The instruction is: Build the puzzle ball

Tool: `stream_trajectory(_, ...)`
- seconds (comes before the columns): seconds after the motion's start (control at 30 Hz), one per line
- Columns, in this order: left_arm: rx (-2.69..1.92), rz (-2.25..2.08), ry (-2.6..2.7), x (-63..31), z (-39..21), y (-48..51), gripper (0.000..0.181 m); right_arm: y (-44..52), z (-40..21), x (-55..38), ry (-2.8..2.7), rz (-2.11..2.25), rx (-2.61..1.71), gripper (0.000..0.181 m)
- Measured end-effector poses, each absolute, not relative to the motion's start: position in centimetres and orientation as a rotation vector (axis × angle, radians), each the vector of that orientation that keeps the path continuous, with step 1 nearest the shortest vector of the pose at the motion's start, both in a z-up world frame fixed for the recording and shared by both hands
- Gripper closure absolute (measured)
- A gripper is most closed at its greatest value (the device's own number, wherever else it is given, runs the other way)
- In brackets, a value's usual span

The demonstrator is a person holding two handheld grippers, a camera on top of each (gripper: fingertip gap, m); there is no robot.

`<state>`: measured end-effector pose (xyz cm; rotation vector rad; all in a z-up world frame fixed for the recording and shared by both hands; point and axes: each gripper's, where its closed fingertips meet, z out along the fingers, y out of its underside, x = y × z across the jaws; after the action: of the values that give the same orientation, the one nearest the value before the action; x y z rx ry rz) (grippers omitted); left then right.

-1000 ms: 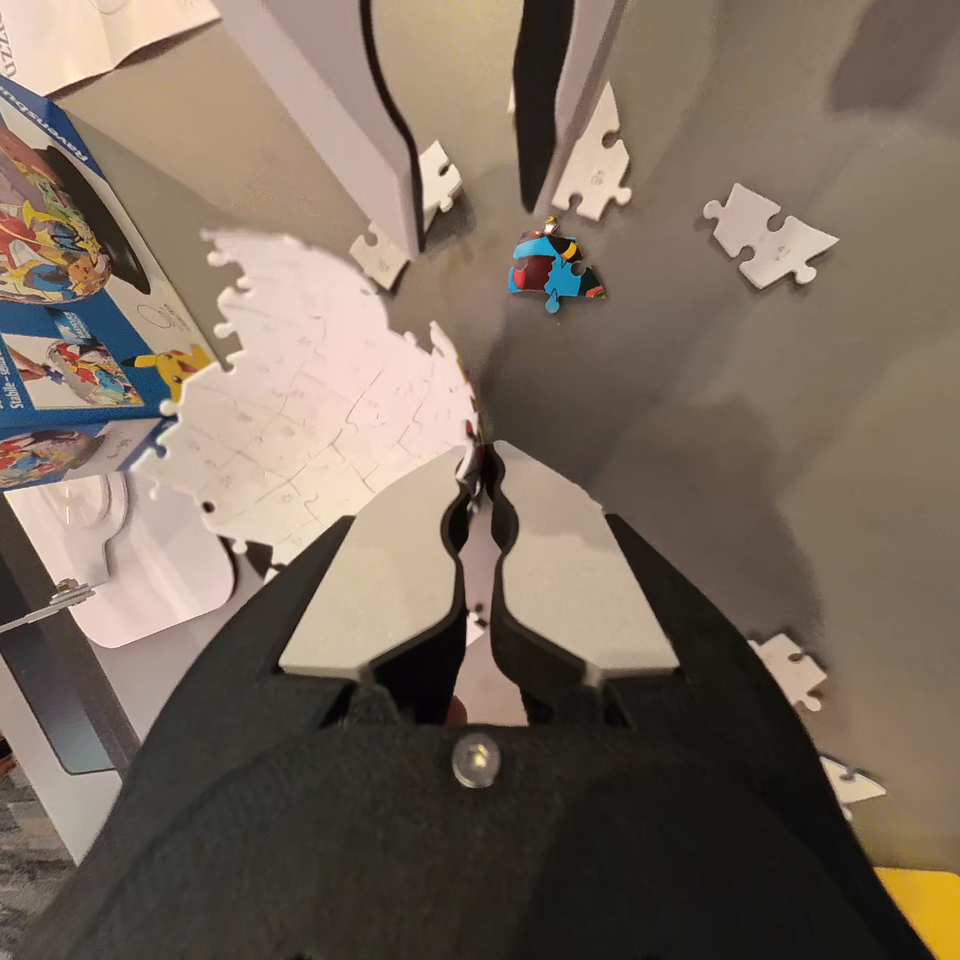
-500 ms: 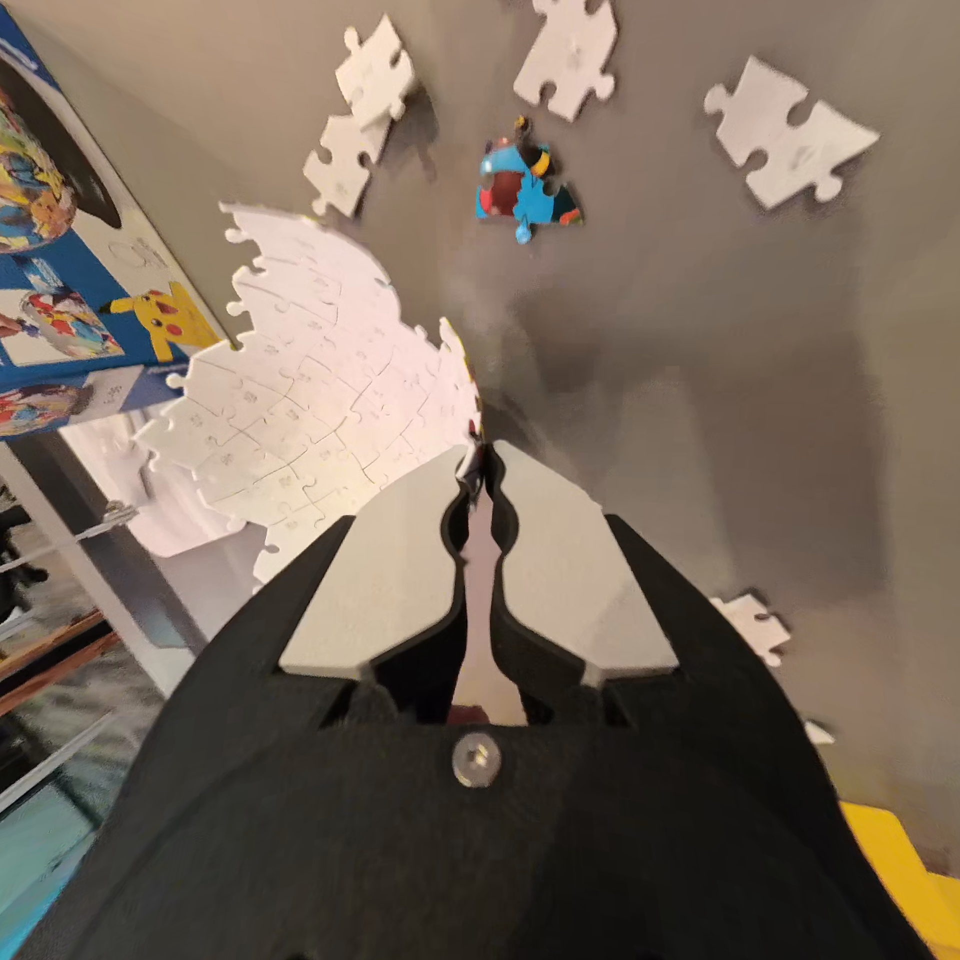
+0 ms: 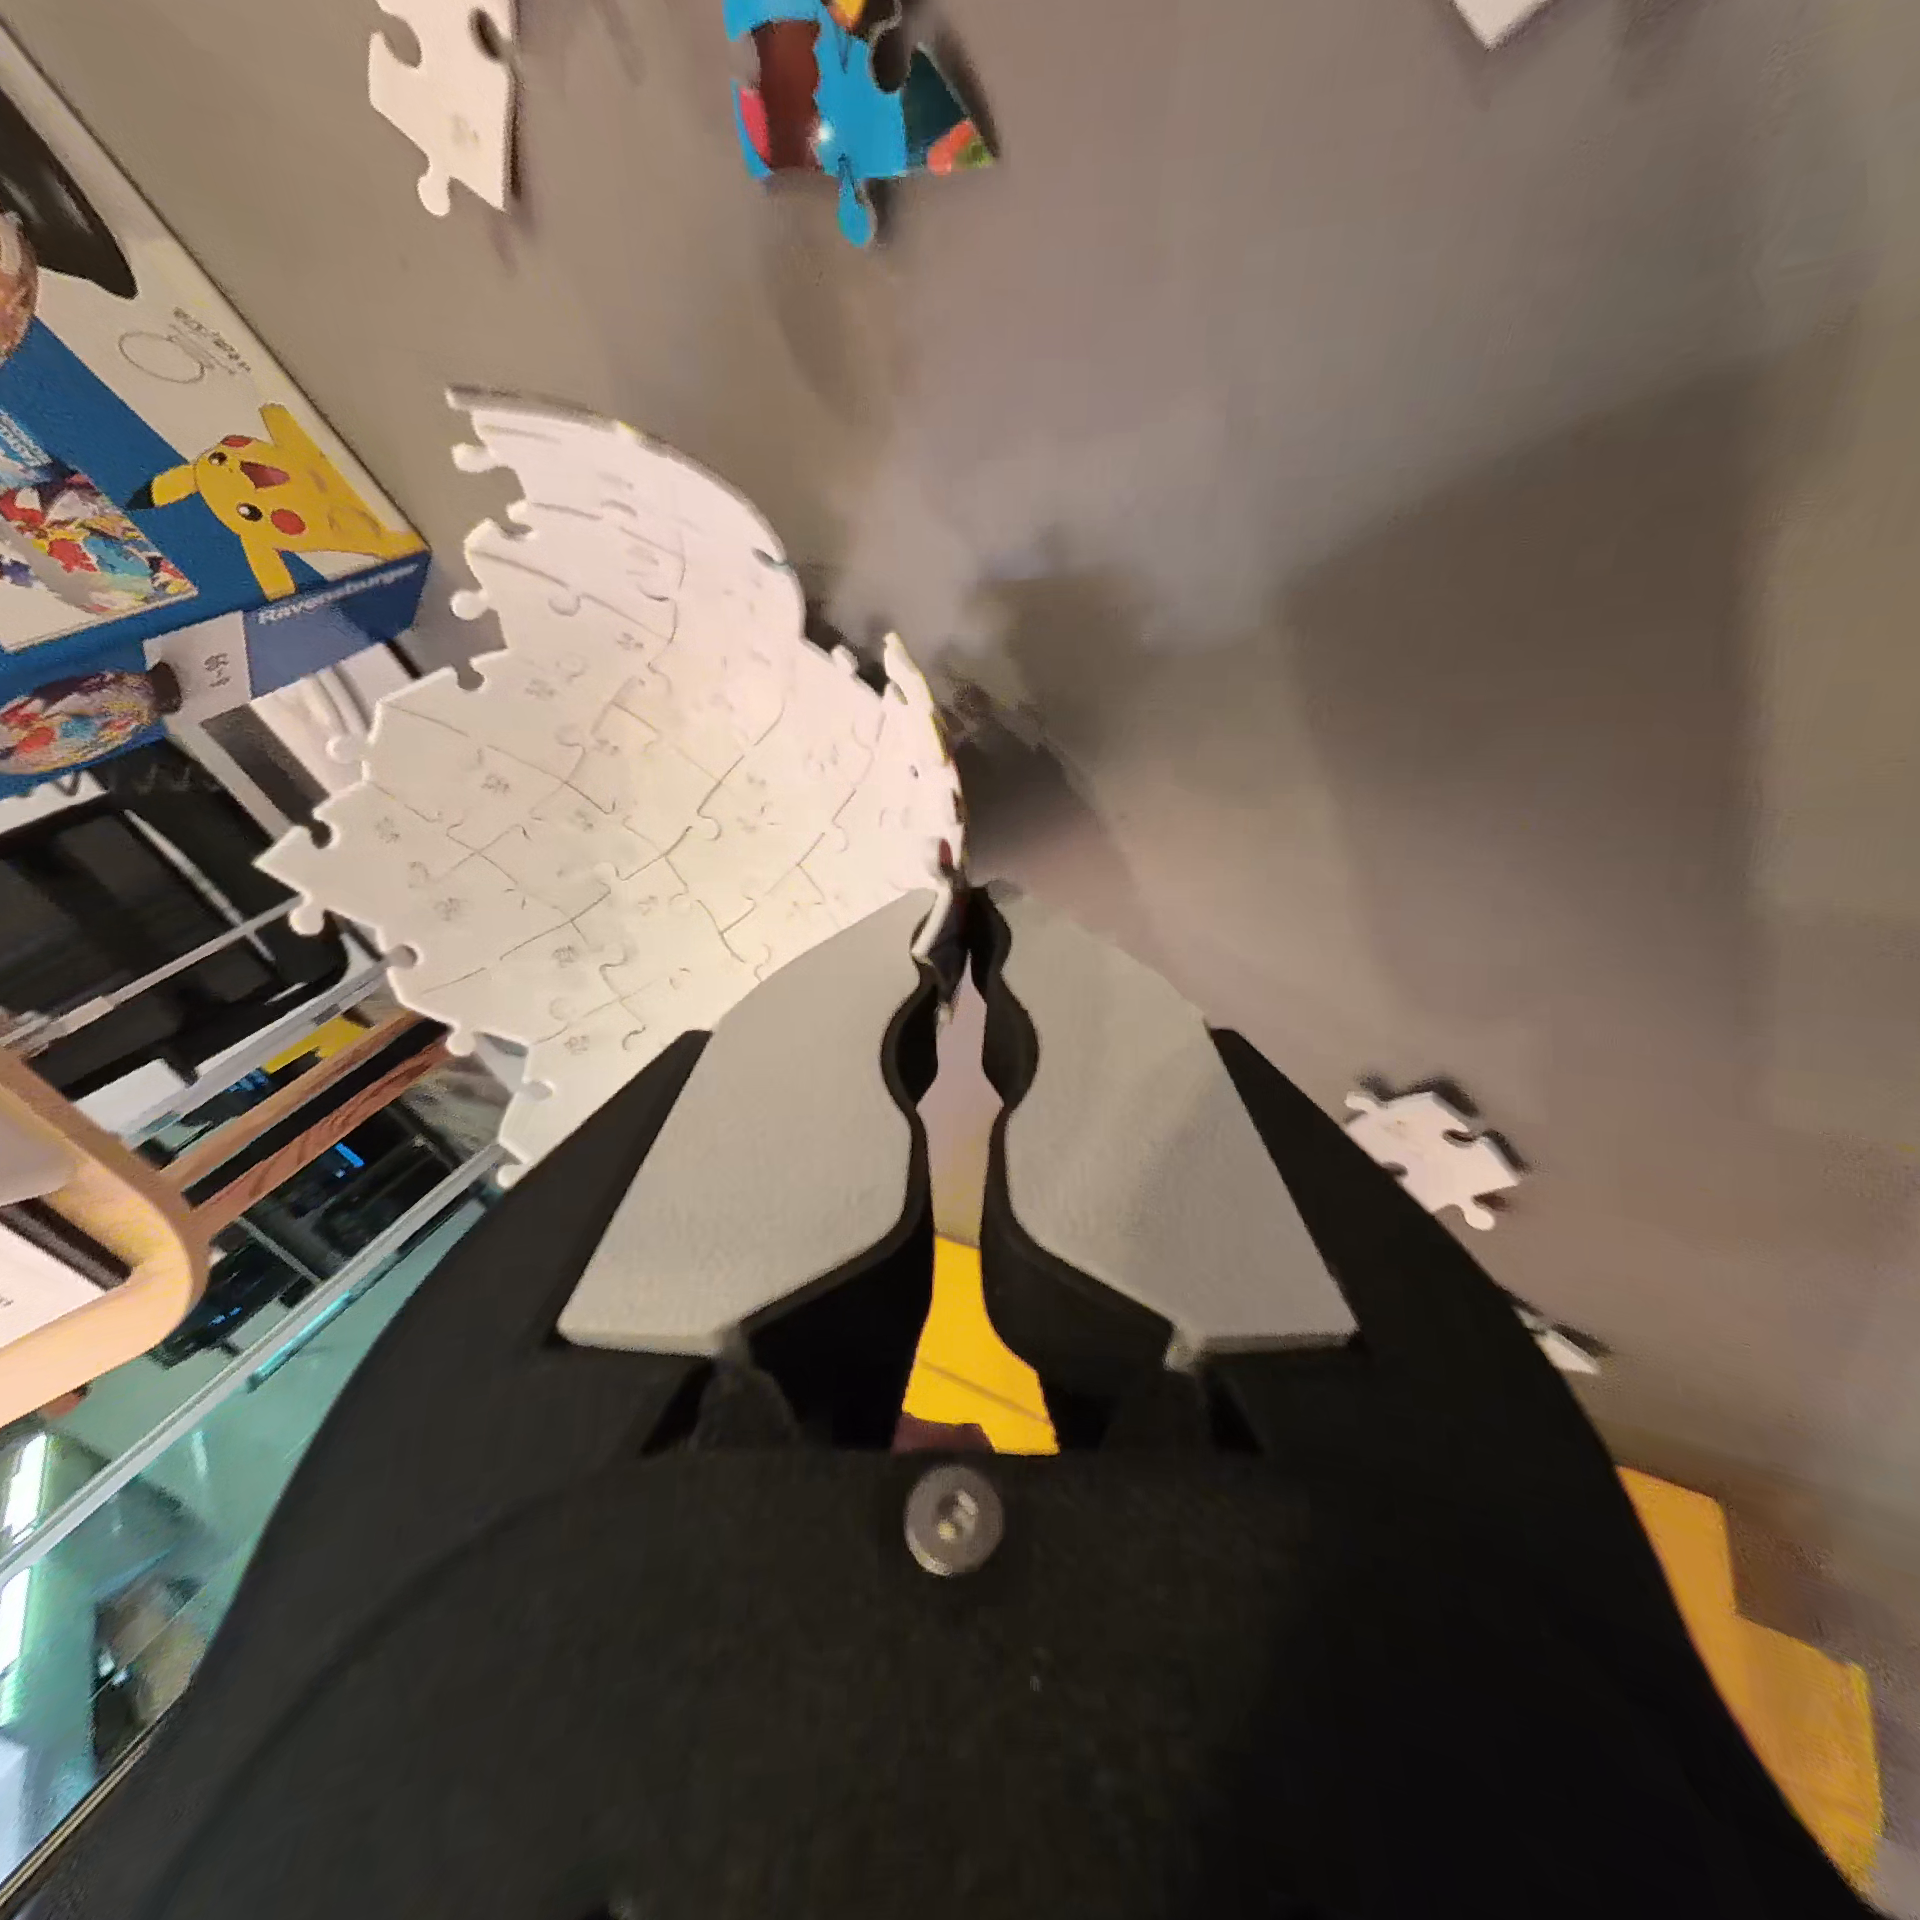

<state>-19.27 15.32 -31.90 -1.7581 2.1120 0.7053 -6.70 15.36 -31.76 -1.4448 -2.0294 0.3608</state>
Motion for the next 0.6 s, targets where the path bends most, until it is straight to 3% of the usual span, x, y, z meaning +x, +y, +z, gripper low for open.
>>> stream_trajectory(0.23, -1.756, 0.803, 2.104, -19.8, -31.9, 14.8, 0.178, 16.3, -34.2, -8.4, -2.052, 0.262, -1.44, 0.146)
stream_trajectory(0.6, -1.734, 0.853, 2.096, -19.7, -32.1, 14.8, 0.178, 17.5, -34.7, -9.0, -1.956, 0.442, -1.603, 0.173)
